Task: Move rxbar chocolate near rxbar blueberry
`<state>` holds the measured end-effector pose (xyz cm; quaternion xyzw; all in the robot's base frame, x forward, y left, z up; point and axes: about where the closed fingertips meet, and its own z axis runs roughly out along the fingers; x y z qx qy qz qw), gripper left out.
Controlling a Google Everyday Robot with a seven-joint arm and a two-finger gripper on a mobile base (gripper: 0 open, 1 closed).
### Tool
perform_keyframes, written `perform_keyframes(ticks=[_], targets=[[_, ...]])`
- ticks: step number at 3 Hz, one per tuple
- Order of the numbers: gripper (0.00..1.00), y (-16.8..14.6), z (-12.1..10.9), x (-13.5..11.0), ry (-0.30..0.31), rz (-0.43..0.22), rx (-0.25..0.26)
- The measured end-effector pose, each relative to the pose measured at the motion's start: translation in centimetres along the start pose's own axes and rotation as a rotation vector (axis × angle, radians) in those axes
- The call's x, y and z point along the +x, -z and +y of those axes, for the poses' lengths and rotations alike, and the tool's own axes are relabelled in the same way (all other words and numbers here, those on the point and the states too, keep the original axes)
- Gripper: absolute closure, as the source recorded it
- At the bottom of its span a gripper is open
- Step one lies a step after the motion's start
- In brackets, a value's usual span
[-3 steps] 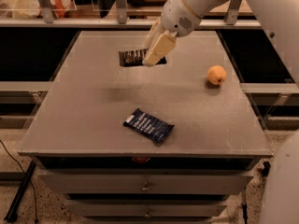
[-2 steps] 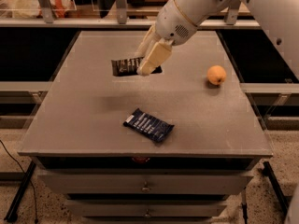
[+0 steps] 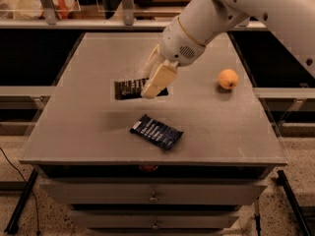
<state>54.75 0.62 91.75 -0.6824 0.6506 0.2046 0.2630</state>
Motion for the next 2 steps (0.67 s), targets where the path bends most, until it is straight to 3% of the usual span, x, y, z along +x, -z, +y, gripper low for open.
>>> perform_keyframes(ticks=[2], targets=[[1.0, -1.9, 0.6, 2.8, -0.065, 0.039, 0.004]])
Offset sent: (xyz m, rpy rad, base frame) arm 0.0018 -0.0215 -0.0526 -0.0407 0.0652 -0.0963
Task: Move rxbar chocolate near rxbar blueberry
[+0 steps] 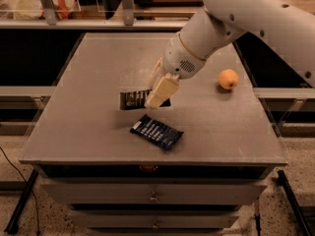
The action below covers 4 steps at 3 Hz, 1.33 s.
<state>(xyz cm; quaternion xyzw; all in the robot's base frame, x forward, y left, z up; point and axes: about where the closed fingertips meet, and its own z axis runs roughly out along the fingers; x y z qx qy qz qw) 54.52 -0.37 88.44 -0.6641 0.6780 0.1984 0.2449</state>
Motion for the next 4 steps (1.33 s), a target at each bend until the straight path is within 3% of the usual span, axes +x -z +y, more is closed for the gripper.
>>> perform_keyframes(ticks=[1, 2, 4], targets=[[1.0, -0.6, -0.5, 1.3, -0.03, 0.001, 0.0], [0.84, -0.8, -1.0, 2.2, -0.053, -0.005, -0.002], [0.36, -0.5, -1.4, 2.7, -0.07, -0.005, -0.002]])
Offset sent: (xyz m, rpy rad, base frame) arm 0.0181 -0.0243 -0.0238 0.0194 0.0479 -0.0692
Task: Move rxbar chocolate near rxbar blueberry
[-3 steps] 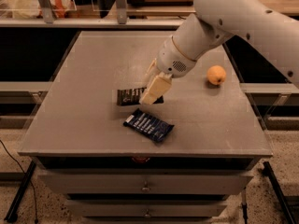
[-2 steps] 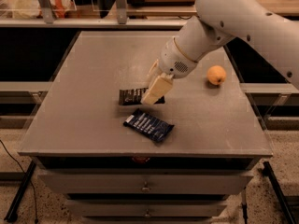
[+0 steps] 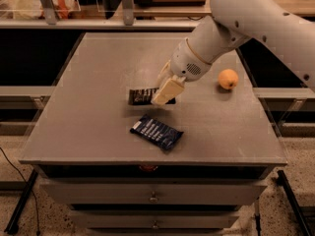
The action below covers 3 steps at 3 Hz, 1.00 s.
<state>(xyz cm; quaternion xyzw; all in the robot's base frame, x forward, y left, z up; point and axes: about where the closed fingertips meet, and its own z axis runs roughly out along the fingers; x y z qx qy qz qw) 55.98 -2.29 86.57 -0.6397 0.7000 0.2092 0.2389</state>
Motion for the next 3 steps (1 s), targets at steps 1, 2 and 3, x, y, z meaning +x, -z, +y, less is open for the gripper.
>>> perform_keyframes(ticks=[1, 2, 3], targets=[[0.14, 0.1, -0.1, 0.1, -0.004, 0.001, 0.001], [0.0, 0.2, -0.2, 0.2, -0.005, -0.001, -0.007], [0.0, 1.6, -0.4, 1.7, 0.027, 0.008, -0.044]])
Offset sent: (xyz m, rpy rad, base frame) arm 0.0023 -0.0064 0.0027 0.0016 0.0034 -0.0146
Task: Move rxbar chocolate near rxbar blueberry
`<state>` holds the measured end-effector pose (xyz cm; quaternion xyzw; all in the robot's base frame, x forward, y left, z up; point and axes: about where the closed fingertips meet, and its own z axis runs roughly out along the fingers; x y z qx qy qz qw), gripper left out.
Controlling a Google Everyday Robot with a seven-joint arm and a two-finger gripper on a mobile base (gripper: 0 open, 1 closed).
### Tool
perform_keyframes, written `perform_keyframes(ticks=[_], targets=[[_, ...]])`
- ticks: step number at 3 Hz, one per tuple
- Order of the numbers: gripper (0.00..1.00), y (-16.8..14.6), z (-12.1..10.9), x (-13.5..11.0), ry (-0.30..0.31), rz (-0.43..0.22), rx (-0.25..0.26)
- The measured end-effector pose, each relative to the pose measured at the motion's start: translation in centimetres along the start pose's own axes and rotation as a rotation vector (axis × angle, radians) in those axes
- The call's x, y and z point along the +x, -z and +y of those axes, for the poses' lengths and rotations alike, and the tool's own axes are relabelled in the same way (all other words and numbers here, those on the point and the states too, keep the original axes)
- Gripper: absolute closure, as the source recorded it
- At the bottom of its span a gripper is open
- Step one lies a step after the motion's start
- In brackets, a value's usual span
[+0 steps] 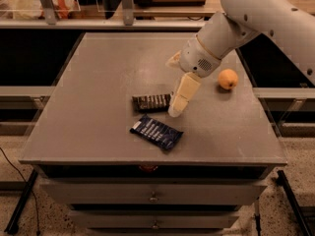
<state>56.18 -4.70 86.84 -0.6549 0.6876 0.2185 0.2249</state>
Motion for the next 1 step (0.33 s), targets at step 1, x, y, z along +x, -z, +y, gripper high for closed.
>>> perform_keyframes(ticks=[1], targets=[[0.0, 0.01, 0.01, 0.0, 0.001, 0.0, -0.001]])
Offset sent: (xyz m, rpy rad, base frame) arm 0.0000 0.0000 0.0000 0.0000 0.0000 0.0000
